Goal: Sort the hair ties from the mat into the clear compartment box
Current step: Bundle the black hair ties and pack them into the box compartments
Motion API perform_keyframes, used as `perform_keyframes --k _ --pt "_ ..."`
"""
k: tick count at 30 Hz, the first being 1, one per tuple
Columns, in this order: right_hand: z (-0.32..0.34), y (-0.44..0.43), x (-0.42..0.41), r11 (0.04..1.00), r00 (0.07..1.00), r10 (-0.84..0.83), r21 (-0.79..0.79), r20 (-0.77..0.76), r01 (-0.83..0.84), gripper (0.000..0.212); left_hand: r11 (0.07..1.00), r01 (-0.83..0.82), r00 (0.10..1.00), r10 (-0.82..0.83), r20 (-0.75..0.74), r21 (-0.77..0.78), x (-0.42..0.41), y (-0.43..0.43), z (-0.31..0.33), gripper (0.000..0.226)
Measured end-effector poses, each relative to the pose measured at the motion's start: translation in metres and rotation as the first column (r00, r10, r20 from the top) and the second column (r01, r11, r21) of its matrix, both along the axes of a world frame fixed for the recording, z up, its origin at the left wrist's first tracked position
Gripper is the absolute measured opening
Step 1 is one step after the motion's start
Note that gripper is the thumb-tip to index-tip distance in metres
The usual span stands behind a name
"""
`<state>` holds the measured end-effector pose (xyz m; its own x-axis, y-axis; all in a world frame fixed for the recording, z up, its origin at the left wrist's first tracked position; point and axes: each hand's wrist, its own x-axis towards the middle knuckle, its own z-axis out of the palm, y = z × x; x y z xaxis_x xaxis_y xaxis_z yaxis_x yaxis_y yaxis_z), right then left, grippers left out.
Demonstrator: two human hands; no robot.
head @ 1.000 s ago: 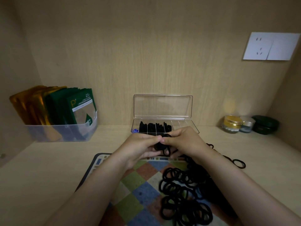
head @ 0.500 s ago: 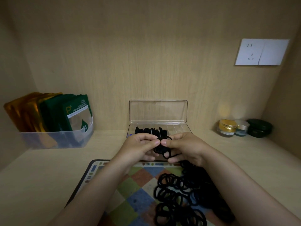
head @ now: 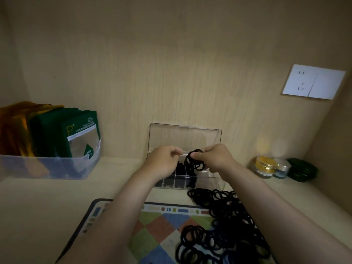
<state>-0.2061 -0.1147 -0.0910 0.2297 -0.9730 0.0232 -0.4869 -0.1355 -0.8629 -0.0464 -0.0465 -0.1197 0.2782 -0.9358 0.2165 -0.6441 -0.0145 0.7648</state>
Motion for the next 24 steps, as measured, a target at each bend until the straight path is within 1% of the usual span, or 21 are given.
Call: perform_keyframes --k 2,4,5,7,9,11,13,15,17,19,21,24 --pt "-0.006 -0.004 0.007 0.999 0.994 0.001 -0.054 -0.113 -0.007 0.036 1.000 0.017 0.994 -0.014 0.109 -0.021 0.000 -0.001 -0.010 0.027" --pt "-0.009 -0.004 0.014 0.987 0.967 -0.018 -0.162 -0.255 -0.024 0.030 0.998 0.045 0.965 -0.036 0.258 -0.032 0.000 0.000 -0.014 0.030" --pt "-0.010 -0.002 0.016 0.977 0.949 -0.021 -0.207 -0.315 -0.047 0.027 0.998 0.054 0.952 -0.040 0.304 -0.039 -0.001 0.000 -0.014 0.032" --pt "-0.012 -0.001 0.021 0.961 0.901 -0.027 -0.260 -0.432 -0.096 0.026 0.997 0.056 0.944 -0.036 0.328 -0.051 -0.001 0.001 -0.015 0.035" --pt "-0.013 -0.001 0.025 0.948 0.817 -0.074 -0.296 -0.571 -0.121 0.026 0.997 0.061 0.938 -0.039 0.344 -0.054 0.000 0.000 -0.017 0.035" --pt "-0.014 0.000 0.028 0.948 0.704 -0.098 -0.281 -0.703 -0.149 0.023 0.996 0.073 0.937 -0.052 0.346 -0.047 0.001 0.001 -0.018 0.033" --pt "-0.013 0.002 0.032 0.945 0.601 -0.081 -0.253 -0.796 -0.208 0.021 0.996 0.084 0.931 -0.072 0.357 -0.019 0.000 0.003 -0.016 0.033" --pt "-0.009 0.003 0.033 0.939 0.529 -0.013 -0.192 -0.848 -0.285 0.012 0.995 0.092 0.904 -0.096 0.417 0.029 -0.001 0.004 -0.016 0.038" --pt "-0.002 0.002 0.029 0.926 0.531 0.114 -0.103 -0.840 -0.362 0.018 0.994 0.094 0.869 -0.112 0.481 0.062 -0.002 0.004 -0.016 0.041" --pt "0.005 0.001 0.020 0.914 0.581 0.232 -0.029 -0.780 -0.404 0.024 0.992 0.097 0.852 -0.125 0.508 0.080 -0.002 0.004 -0.016 0.042" --pt "0.009 -0.001 0.011 0.910 0.650 0.259 -0.045 -0.714 -0.412 0.033 0.991 0.102 0.844 -0.135 0.519 0.091 -0.003 0.004 -0.016 0.042" --pt "0.010 0.001 -0.002 0.893 0.701 0.222 -0.147 -0.677 -0.425 0.044 0.991 0.101 0.844 -0.135 0.519 0.093 -0.005 0.005 -0.016 0.042"
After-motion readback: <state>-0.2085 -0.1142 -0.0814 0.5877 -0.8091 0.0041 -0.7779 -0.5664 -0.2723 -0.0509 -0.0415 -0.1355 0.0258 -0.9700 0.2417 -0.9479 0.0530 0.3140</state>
